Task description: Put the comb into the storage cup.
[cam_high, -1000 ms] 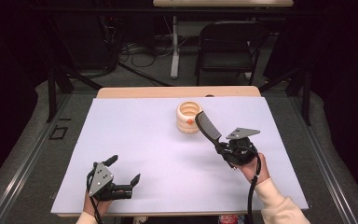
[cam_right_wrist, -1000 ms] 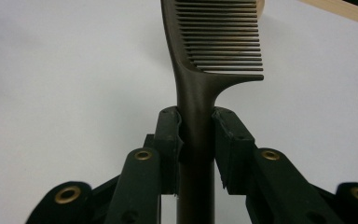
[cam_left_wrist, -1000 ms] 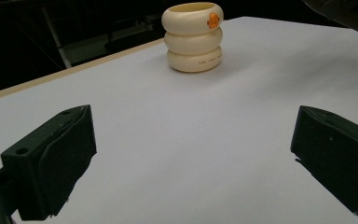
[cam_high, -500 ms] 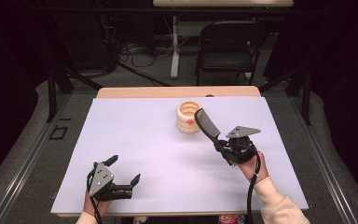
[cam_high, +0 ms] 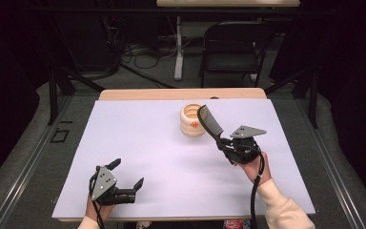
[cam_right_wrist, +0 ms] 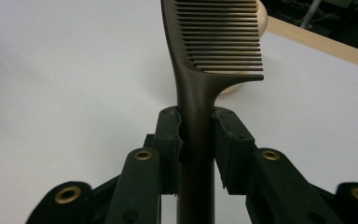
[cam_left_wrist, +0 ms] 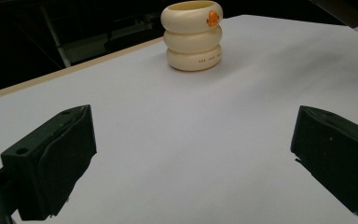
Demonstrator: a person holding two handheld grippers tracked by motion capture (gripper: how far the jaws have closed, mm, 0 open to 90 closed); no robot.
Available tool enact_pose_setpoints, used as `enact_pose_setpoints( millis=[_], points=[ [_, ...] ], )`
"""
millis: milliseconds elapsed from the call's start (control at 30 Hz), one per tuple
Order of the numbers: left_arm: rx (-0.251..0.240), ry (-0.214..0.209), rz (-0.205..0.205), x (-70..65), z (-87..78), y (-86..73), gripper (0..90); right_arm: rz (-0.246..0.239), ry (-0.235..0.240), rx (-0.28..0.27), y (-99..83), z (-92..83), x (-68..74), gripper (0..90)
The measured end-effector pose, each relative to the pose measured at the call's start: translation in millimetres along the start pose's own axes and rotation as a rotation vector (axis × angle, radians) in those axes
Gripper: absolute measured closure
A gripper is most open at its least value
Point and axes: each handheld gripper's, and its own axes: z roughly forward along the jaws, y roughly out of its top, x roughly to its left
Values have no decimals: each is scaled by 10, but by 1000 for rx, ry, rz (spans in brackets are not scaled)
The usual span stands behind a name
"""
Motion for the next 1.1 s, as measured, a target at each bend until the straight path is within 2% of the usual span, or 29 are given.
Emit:
enact_pose_setpoints(
  millis=[567, 1100],
  points=[
    [3, 1, 1, 0, 6, -2, 2, -2, 14, -70, 79, 122, -17, 724],
    [2, -1, -3, 5, 10, -5, 2, -21, 19, -103, 115, 242, -4, 724]
  ],
)
